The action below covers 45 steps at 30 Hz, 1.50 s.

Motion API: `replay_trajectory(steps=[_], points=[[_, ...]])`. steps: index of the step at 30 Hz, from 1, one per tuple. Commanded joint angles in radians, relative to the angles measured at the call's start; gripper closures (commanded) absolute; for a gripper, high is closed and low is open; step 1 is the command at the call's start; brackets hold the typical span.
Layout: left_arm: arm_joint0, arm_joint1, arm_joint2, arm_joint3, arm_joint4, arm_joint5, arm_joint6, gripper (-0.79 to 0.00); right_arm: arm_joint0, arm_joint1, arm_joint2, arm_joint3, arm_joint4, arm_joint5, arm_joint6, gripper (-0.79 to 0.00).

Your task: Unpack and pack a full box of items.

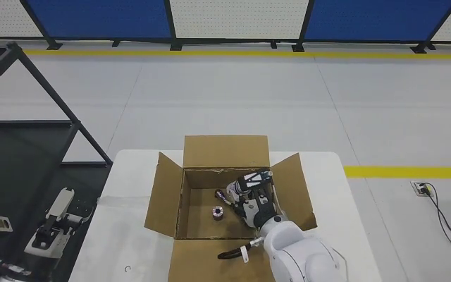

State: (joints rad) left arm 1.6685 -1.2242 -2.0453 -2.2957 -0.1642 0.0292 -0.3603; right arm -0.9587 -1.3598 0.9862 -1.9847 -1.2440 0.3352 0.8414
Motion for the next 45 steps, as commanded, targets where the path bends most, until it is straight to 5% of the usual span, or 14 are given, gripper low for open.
replay_trajectory(steps=[1, 11, 26, 34, 45], points=[[0.0, 0.0, 0.0, 0.0, 0.0, 0.0, 0.0, -0.785, 0.0, 0.0, 0.0, 0.0, 0.0, 0.0, 0.0, 0.0], [0.0, 0.0, 0.0, 0.0, 0.0, 0.0, 0.0, -0.785, -0.025, -0.003, 0.009, -0.042, -0.024, -0.013, -0.045, 0.0], [0.0, 0.0, 0.0, 0.0, 0.0, 0.0, 0.0, -0.785, -0.288, 0.024, 0.448, -0.359, -0.049, 0.107, -0.033, 0.0], [0.0, 0.0, 0.0, 0.0, 0.0, 0.0, 0.0, -0.785, -0.345, 0.029, 0.603, -0.278, -0.065, 0.124, -0.009, 0.0], [0.0, 0.0, 0.0, 0.0, 0.0, 0.0, 0.0, -0.785, -0.28, 0.032, 0.593, 0.017, -0.187, 0.1, 0.088, 0.0]])
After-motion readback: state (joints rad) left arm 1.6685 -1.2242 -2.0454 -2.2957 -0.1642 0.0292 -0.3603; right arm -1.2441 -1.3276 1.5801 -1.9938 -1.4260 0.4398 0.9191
